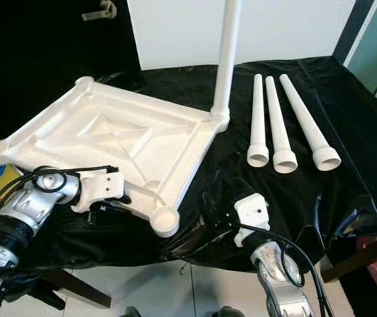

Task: Building children table

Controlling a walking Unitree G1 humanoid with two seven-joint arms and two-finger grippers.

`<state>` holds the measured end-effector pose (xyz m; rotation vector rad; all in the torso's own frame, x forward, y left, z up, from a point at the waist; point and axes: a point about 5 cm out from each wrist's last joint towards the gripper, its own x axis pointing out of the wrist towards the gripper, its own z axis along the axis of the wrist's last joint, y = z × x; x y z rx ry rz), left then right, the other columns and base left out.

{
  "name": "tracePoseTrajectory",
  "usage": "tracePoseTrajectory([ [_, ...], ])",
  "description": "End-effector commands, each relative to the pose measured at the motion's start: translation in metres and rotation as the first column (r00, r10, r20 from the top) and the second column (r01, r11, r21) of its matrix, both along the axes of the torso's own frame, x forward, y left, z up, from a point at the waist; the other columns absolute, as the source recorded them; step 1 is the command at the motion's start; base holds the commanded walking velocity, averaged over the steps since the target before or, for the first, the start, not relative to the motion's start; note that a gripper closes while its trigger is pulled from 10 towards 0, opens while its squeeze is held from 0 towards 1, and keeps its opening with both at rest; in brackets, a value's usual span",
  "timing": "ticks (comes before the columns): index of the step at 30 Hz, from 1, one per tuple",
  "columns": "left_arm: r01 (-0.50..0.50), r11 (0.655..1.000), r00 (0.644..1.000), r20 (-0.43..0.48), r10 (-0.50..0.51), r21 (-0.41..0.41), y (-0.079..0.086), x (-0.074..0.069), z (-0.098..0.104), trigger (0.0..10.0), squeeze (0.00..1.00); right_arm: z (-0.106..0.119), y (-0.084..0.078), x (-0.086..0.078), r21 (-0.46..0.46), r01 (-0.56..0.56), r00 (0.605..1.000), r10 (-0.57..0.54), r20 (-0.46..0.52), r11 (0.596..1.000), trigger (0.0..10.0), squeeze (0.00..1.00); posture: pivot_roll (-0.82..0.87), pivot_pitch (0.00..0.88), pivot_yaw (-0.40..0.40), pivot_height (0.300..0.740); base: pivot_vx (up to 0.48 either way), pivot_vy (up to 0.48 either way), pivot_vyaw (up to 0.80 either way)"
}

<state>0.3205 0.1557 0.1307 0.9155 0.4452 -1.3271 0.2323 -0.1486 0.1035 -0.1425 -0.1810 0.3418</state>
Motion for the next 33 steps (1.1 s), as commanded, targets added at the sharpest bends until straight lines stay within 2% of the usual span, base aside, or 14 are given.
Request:
tracePoseTrajectory([
  [1, -0.055, 0.998, 0.998, -0.039, 0.055, -0.011, 0.002, -0.001, -0.009, 0.0, 0.00, -0.001, -0.001, -0.001, 0.000, 0.017, 1.000, -0.017, -0.011, 1.000, 10.0, 0.00, -0.08, 0.060, 0.043, 0.740, 0.000, 0.000, 0.00],
  [6, -0.041, 0.999, 0.998, -0.042, 0.040, -0.024, -0.003, -0.003, -0.010, 0.0, 0.00, -0.001, -0.002, -0.001, -0.001, 0.021, 1.000, -0.021, -0.012, 1.000, 10.0, 0.00, -0.08, 0.062, 0.043, 0.740, 0.000, 0.000, 0.00],
  [7, -0.025, 0.999, 0.999, -0.024, 0.024, -0.039, -0.009, -0.005, -0.011, 10.0, 0.00, -0.001, -0.002, -0.001, -0.002, 0.023, 1.000, -0.023, -0.012, 1.000, 10.0, 0.00, -0.07, 0.064, 0.043, 0.740, 0.000, 0.000, 0.00],
  [11, 0.096, 0.975, 0.995, 0.056, -0.087, -0.202, -0.048, -0.021, -0.008, 10.0, 0.00, -0.002, -0.004, 0.003, -0.006, 0.050, 0.999, -0.051, -0.012, 0.999, 10.0, 0.00, -0.07, 0.067, 0.040, 0.740, 0.000, 0.000, 0.00],
  [14, 0.116, 0.964, 0.992, 0.083, -0.099, -0.237, -0.056, -0.024, -0.007, 10.0, 0.00, -0.002, -0.006, 0.004, -0.006, 0.063, 0.998, -0.063, -0.013, 0.998, 10.0, 0.00, -0.07, 0.067, 0.040, 0.740, 0.000, 0.000, 0.00],
  [15, 0.108, 0.951, 0.993, 0.078, -0.089, -0.291, -0.066, -0.027, -0.007, 10.0, 0.00, -0.003, -0.009, 0.006, -0.006, 0.096, 0.995, -0.096, -0.013, 0.995, 10.0, 0.00, -0.07, 0.067, 0.035, 0.740, 0.000, 0.000, 0.00],
  [17, 0.100, 0.926, 0.993, 0.092, -0.071, -0.365, -0.081, -0.030, -0.006, 10.0, 1.00, -0.004, -0.014, 0.012, 0.000, 0.162, 0.987, -0.162, -0.016, 0.987, 10.0, 0.00, -0.06, 0.066, 0.034, 0.740, 0.000, 0.000, 0.00],
  [19, 0.096, 0.909, 0.991, 0.120, -0.051, -0.405, -0.091, -0.031, -0.004, 10.0, 1.00, -0.004, -0.018, 0.016, 0.011, 0.211, 0.977, -0.210, -0.020, 0.977, 10.0, 0.00, -0.06, 0.065, 0.033, 0.740, 0.000, 0.000, 0.00],
  [20, 0.095, 0.903, 0.986, 0.166, -0.027, -0.419, -0.095, -0.030, -0.002, 10.0, 0.20, -0.004, -0.020, 0.019, 0.017, 0.247, 0.969, -0.246, -0.022, 0.969, 10.0, 0.00, -0.06, 0.062, 0.031, 0.740, 0.000, 0.000, 0.00],
  [21, 0.095, 0.903, 0.986, 0.166, -0.027, -0.419, -0.095, -0.030, -0.002, 10.0, 0.20, -0.004, -0.020, 0.019, 0.017, 0.247, 0.969, -0.246, -0.022, 0.969, 10.0, 0.00, -0.06, 0.062, 0.031, 0.740, 0.000, 0.000, 0.00],
  [22, 0.081, 0.898, 0.982, 0.188, 0.002, -0.433, -0.098, -0.028, -0.001, 10.0, 0.00, -0.004, -0.022, 0.023, 0.032, 0.283, 0.959, -0.282, -0.028, 0.958, 10.0, 0.00, -0.06, 0.060, 0.031, 0.740, 0.000, 0.000, 0.00],
  [27, 0.017, 0.852, 0.954, 0.262, 0.143, -0.524, -0.101, -0.018, 0.013, 10.0, 0.00, 0.000, -0.026, 0.036, 0.096, 0.373, 0.928, -0.370, -0.048, 0.923, 10.0, 0.00, -0.06, 0.057, 0.032, 0.740, 0.000, 0.000, 0.00],
  [32, -0.107, 0.727, 0.929, 0.193, 0.317, -0.679, -0.100, -0.011, 0.033, 10.0, 0.00, 0.007, -0.028, 0.054, 0.179, 0.446, 0.895, -0.437, -0.091, 0.877, 10.0, 0.00, -0.06, 0.053, 0.030, 0.740, 0.000, 0.000, 0.00],
  [33, -0.107, 0.727, 0.929, 0.193, 0.317, -0.679, -0.100, -0.011, 0.033, 10.0, 0.00, 0.007, -0.028, 0.054, 0.179, 0.446, 0.895, -0.437, -0.091, 0.877, 10.0, 0.00, -0.06, 0.053, 0.030, 0.740, 0.000, 0.000, 0.00],
])
